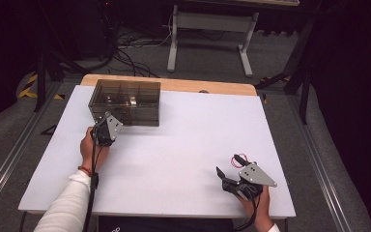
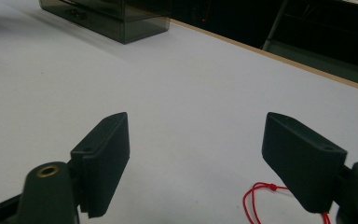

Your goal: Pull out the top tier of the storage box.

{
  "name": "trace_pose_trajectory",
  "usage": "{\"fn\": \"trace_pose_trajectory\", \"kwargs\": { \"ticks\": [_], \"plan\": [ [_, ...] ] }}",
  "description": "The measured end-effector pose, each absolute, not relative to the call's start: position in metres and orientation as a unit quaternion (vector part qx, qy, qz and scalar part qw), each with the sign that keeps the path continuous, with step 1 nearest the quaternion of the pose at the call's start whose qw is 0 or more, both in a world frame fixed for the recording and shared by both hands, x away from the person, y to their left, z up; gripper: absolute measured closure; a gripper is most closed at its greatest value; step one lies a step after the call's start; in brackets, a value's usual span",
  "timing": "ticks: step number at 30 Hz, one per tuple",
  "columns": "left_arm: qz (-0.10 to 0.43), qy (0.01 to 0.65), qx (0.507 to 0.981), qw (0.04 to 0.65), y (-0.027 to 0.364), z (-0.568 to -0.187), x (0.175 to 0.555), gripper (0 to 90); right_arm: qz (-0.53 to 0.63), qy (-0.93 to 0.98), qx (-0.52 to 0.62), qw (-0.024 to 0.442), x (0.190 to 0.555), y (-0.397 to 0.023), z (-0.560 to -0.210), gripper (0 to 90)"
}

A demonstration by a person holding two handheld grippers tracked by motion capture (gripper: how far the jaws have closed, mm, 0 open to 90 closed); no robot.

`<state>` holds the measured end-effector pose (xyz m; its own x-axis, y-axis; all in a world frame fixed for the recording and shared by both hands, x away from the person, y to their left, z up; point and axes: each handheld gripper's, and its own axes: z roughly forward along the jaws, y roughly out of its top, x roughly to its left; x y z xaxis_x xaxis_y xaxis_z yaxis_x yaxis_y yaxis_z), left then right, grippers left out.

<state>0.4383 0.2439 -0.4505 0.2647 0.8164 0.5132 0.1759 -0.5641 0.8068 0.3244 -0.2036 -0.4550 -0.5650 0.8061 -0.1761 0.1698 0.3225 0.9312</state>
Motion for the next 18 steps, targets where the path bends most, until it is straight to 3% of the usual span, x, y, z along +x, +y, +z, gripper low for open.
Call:
{"fn": "trace_pose_trajectory", "kwargs": {
  "ticks": [7, 8, 14, 18],
  "plan": [
    [0.505, 0.344, 0.722, 0.325, 0.2450, -0.4494, 0.4349, 81.2, 0.481, 0.743, 0.326, 0.332, 0.3235, -0.2029, -0.4545, 24.3],
    [0.500, 0.337, 0.722, 0.339, 0.2473, -0.4471, 0.4336, 89.6, 0.482, 0.742, 0.328, 0.332, 0.3236, -0.2032, -0.4542, 24.3],
    [0.510, 0.319, 0.727, 0.331, 0.2400, -0.4433, 0.4303, 89.5, 0.481, 0.743, 0.326, 0.332, 0.3235, -0.2026, -0.4542, 24.3],
    [0.511, 0.328, 0.720, 0.336, 0.2413, -0.4454, 0.4309, 84.4, 0.481, 0.742, 0.327, 0.333, 0.3227, -0.2034, -0.4538, 24.3]
  ]
}}
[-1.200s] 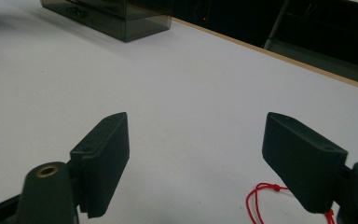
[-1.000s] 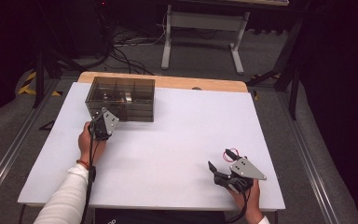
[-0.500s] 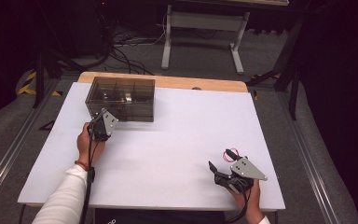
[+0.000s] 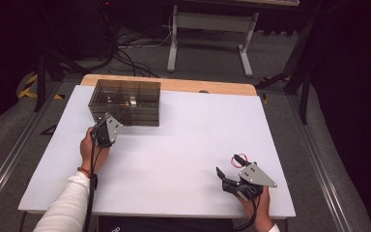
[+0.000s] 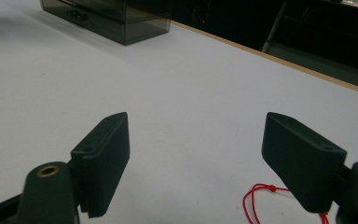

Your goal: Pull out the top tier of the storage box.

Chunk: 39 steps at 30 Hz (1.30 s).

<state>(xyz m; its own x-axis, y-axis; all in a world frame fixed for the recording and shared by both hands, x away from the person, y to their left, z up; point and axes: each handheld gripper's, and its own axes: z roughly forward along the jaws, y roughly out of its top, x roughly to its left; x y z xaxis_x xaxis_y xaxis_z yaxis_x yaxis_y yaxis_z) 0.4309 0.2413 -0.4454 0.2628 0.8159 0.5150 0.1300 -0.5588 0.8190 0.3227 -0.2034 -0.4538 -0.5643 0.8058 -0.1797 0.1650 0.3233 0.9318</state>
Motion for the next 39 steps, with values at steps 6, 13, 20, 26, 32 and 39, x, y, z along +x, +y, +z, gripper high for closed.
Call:
{"fn": "trace_pose_trajectory", "kwargs": {
  "ticks": [6, 13, 20, 26, 32, 39],
  "plan": [
    [0.510, 0.338, 0.720, 0.327, 0.243, -0.452, 0.435, 79.3, 0.481, 0.742, 0.327, 0.333, 0.324, -0.204, -0.454, 24.3],
    [0.524, 0.330, 0.717, 0.319, 0.240, -0.454, 0.440, 74.3, 0.480, 0.742, 0.327, 0.334, 0.323, -0.204, -0.454, 24.3],
    [0.535, 0.319, 0.717, 0.313, 0.238, -0.456, 0.443, 74.7, 0.479, 0.742, 0.328, 0.334, 0.324, -0.206, -0.454, 24.6],
    [0.535, 0.322, 0.716, 0.312, 0.240, -0.457, 0.443, 78.5, 0.480, 0.742, 0.325, 0.335, 0.323, -0.205, -0.454, 24.6],
    [0.532, 0.324, 0.717, 0.314, 0.241, -0.457, 0.442, 79.2, 0.479, 0.743, 0.326, 0.334, 0.323, -0.205, -0.454, 24.7],
    [0.531, 0.311, 0.719, 0.321, 0.241, -0.456, 0.443, 74.1, 0.479, 0.743, 0.325, 0.335, 0.323, -0.205, -0.454, 24.9]
  ]
}}
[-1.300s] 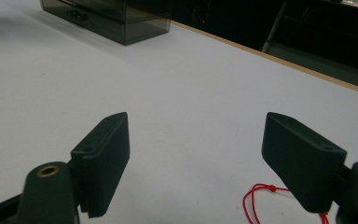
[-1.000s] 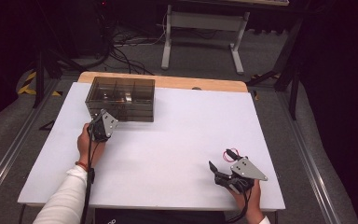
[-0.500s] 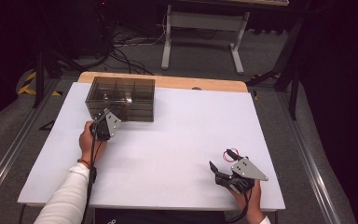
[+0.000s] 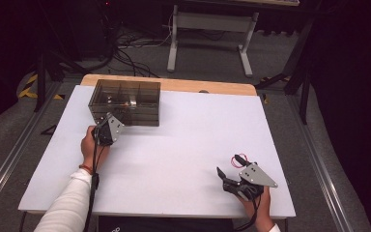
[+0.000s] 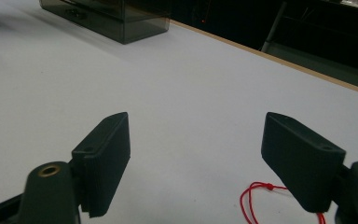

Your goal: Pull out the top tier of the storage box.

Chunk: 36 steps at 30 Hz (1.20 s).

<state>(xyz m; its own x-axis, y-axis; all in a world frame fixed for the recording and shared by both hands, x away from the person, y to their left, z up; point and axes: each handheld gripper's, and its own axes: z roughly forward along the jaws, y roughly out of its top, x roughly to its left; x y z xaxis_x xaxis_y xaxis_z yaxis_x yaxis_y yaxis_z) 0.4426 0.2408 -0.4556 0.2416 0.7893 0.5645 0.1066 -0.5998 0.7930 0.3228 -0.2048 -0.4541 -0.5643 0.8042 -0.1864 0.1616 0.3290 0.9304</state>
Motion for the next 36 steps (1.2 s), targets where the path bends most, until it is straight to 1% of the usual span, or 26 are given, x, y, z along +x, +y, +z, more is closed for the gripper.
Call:
{"fn": "trace_pose_trajectory", "kwargs": {
  "ticks": [3, 5, 6, 7, 9, 11, 21, 36],
  "plan": [
    [0.537, 0.305, 0.720, 0.317, 0.238, -0.456, 0.443, 70.6, 0.480, 0.744, 0.323, 0.335, 0.323, -0.205, -0.454, 25.0],
    [0.540, 0.302, 0.719, 0.317, 0.237, -0.456, 0.443, 70.6, 0.480, 0.744, 0.324, 0.335, 0.323, -0.205, -0.454, 25.1],
    [0.540, 0.303, 0.720, 0.314, 0.238, -0.456, 0.443, 71.4, 0.479, 0.744, 0.324, 0.334, 0.323, -0.205, -0.454, 25.2],
    [0.543, 0.304, 0.720, 0.307, 0.239, -0.456, 0.443, 75.1, 0.479, 0.745, 0.323, 0.333, 0.323, -0.205, -0.454, 25.2],
    [0.541, 0.310, 0.717, 0.312, 0.242, -0.458, 0.443, 78.5, 0.480, 0.745, 0.322, 0.333, 0.323, -0.204, -0.454, 25.3],
    [0.542, 0.310, 0.715, 0.314, 0.242, -0.458, 0.443, 79.4, 0.479, 0.746, 0.322, 0.334, 0.323, -0.204, -0.454, 25.3],
    [0.545, 0.309, 0.713, 0.314, 0.242, -0.459, 0.440, 79.9, 0.479, 0.745, 0.322, 0.335, 0.322, -0.204, -0.454, 25.5],
    [0.539, 0.299, 0.720, 0.319, 0.245, -0.458, 0.424, 79.3, 0.480, 0.745, 0.321, 0.334, 0.321, -0.204, -0.454, 25.5]
  ]
}}
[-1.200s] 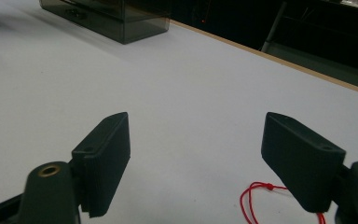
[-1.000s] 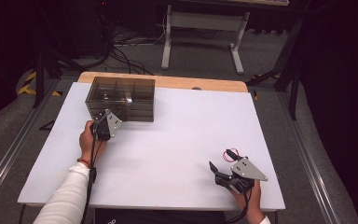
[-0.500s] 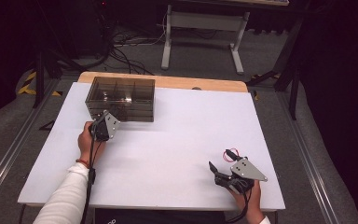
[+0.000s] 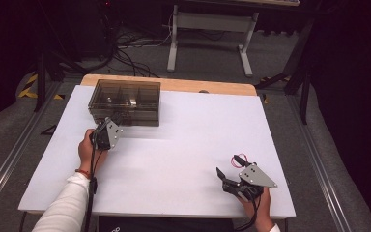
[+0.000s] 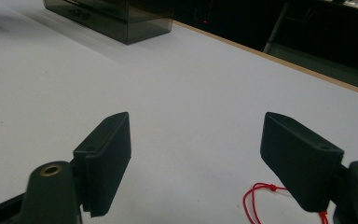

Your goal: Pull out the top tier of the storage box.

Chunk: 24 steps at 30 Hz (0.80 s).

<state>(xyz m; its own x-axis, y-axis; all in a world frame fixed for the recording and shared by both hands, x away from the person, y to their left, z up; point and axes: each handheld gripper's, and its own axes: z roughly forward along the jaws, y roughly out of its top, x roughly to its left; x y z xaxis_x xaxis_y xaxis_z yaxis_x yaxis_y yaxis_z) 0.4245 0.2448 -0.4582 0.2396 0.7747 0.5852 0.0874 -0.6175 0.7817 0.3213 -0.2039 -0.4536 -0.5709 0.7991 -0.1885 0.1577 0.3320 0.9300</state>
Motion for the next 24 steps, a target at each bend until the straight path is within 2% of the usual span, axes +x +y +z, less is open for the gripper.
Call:
{"fn": "trace_pose_trajectory", "kwargs": {
  "ticks": [11, 18, 21, 24],
  "plan": [
    [0.501, 0.291, 0.749, 0.320, 0.253, -0.449, 0.409, 77.8, 0.483, 0.744, 0.322, 0.332, 0.321, -0.204, -0.453, 25.5],
    [0.475, 0.295, 0.754, 0.344, 0.256, -0.445, 0.405, 72.2, 0.485, 0.742, 0.323, 0.332, 0.320, -0.205, -0.452, 25.5],
    [0.466, 0.293, 0.755, 0.358, 0.257, -0.438, 0.403, 74.5, 0.485, 0.741, 0.323, 0.333, 0.320, -0.205, -0.452, 25.5],
    [0.445, 0.298, 0.757, 0.375, 0.262, -0.423, 0.402, 89.7, 0.488, 0.739, 0.326, 0.331, 0.321, -0.206, -0.452, 25.7]
  ]
}}
